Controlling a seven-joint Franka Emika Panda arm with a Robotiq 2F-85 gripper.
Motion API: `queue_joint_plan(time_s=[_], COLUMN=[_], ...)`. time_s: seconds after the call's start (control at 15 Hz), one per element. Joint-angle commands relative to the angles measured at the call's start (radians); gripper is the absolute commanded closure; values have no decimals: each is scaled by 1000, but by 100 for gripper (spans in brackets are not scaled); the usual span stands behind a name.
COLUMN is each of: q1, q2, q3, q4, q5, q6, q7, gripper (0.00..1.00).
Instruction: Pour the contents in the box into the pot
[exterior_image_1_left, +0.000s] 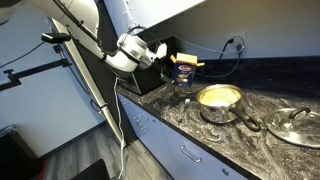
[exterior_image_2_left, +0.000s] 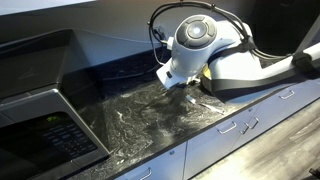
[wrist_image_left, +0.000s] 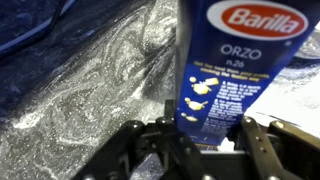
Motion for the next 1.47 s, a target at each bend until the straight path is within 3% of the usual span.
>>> queue_joint_plan(time_s=[0.0,0.4,0.93,1.0,1.07,1.13,1.4], q1=[4,12,9,8,8,6,1], q2=[53,151,232,229,227,222,202], q3=[1,15,41,43,46,52,73], q4=[34,82,123,121,119,112,89], q5=[-150,-318,-358,-357,-355,-346,-325], q6=[66,73,62,61,60,57,53], q7=[61,134,138,135,133,122,105], gripper=[78,78,78,66,28,27,1])
